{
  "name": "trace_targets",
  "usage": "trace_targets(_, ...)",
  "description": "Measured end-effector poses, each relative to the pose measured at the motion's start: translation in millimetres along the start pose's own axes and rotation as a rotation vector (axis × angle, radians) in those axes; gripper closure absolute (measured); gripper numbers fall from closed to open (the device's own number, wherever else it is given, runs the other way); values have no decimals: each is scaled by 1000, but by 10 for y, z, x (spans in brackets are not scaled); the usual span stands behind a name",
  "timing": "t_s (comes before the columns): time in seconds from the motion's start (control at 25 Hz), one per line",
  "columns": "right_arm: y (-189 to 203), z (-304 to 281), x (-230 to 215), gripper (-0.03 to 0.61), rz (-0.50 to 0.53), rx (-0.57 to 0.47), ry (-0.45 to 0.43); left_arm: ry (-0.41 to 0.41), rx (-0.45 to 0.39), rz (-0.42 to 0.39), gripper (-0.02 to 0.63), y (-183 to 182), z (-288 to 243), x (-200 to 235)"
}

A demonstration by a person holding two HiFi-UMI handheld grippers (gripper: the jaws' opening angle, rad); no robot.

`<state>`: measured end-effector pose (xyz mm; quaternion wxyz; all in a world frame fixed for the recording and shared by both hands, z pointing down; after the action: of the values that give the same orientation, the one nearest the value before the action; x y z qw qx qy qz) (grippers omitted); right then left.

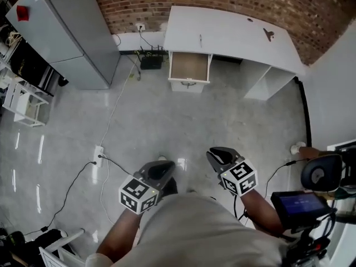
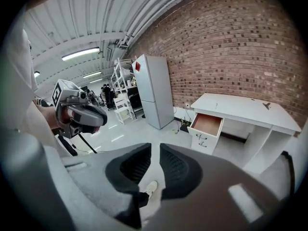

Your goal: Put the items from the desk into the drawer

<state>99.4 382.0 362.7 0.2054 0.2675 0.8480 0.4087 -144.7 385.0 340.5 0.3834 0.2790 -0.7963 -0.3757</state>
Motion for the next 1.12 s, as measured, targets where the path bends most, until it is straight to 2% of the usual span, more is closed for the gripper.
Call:
trace_targets(0.2, -652, -605, -313, 537, -8, -9, 79, 68, 12, -69, 604, -635, -174, 824)
trace_targets(0.32, -944, -946, -551, 537, -32, -21, 130, 152, 32, -91, 591, -891, -256, 1225)
trace_targets(0.4, -1113, -1194, -761, 537, -48, -19, 156, 166, 55, -98, 589, -1050, -337, 1519)
trace_targets(0.52, -1324, -1515, -1119, 537, -59, 3, 169, 151, 55, -76, 580, -1275, -448, 1857)
trace_targets(0.68, -1450, -1783, -1711, 535, -49, 7, 188, 126, 27, -37, 580, -1416, -672, 2072)
trace_targets(0.92, -1812, -2496, -3174, 535, -92, 15, 199, 51, 26, -4, 580, -1972, -1369, 2634)
trace_targets(1.12, -2117, -3004, -4249, 535, -127, 56, 194, -6, 11, 18, 580, -2588, -1923, 2877)
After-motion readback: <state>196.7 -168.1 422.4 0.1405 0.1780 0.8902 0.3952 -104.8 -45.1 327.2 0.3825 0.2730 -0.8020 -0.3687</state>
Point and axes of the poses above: the fingertips, and each gripper's own axes: z backward along the fingers, x to its left, y out of its underside, the point moved 9 cm from there along z, backward along the fingers, and after that the axes turned 4 degrees about z, right-handed, at the moved point
